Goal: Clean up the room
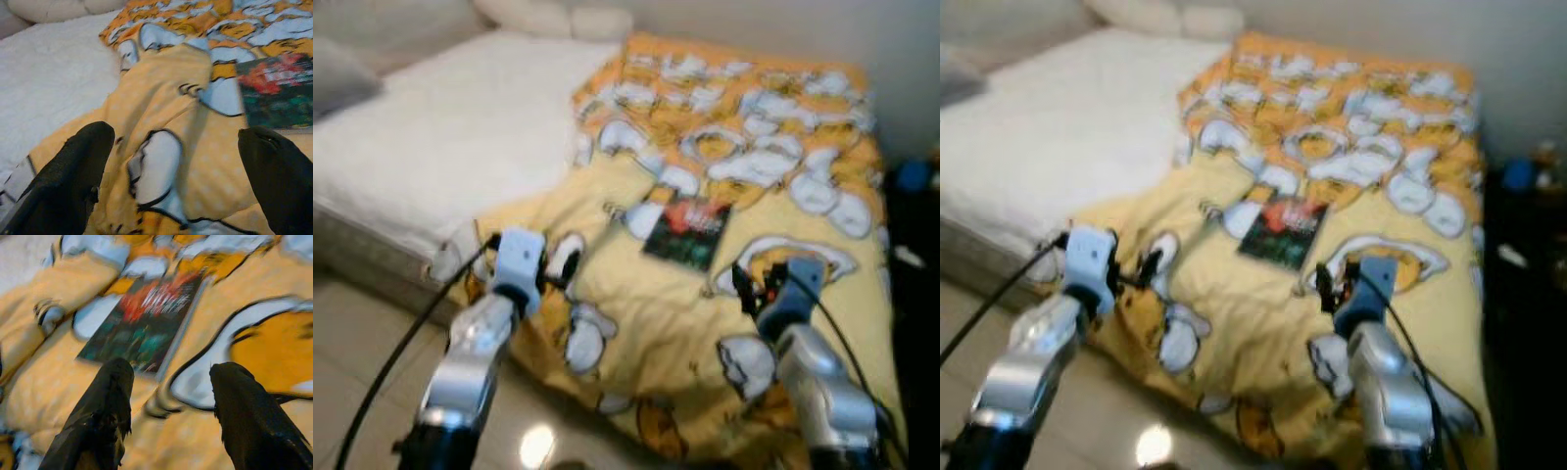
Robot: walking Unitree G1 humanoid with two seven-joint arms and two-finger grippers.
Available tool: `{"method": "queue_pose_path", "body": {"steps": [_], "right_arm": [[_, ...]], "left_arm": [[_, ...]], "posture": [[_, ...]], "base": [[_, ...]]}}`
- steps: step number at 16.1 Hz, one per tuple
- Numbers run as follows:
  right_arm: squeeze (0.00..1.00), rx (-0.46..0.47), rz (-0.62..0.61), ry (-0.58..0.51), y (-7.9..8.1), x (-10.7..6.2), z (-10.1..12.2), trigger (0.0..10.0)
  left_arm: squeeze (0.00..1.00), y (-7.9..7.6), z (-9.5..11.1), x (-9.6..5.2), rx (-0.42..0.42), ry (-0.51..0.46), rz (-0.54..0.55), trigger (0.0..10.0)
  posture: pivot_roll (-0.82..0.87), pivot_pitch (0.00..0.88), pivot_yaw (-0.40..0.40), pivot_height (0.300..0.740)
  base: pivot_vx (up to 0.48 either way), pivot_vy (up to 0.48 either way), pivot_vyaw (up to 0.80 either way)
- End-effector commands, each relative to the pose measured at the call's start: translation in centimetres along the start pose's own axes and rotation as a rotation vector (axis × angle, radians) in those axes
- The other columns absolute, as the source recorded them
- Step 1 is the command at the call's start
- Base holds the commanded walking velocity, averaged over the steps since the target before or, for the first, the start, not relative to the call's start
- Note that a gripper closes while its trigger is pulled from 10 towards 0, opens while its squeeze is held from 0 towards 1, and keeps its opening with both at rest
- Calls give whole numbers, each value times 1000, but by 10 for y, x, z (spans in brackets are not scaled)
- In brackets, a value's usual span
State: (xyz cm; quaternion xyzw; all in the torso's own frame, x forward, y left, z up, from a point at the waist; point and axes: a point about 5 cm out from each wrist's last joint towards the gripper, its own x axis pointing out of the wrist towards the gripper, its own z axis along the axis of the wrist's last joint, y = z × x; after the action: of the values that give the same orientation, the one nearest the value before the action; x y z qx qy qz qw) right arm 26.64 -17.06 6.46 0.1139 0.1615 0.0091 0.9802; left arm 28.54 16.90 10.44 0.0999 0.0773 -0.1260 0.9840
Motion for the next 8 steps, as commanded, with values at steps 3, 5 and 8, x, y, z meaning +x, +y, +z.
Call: {"method": "queue_pose_path", "body": {"steps": [3,5,8], "right_arm": [[0,-7,-11,-13,-1,1,5,10000],[0,-9,-18,-12,-2,2,5,10000],[0,-10,-22,-14,-1,2,5,10000]], "left_arm": [[506,-1,6,2,-2,-20,-5,10000],[510,0,5,2,-3,-19,-6,10000],[506,0,6,2,-1,-20,-9,10000]], "posture": [[-33,0,17,740],[-33,0,18,740],[-35,0,23,740]], "base": [[266,0,0],[270,0,0],[285,0,0]]}}
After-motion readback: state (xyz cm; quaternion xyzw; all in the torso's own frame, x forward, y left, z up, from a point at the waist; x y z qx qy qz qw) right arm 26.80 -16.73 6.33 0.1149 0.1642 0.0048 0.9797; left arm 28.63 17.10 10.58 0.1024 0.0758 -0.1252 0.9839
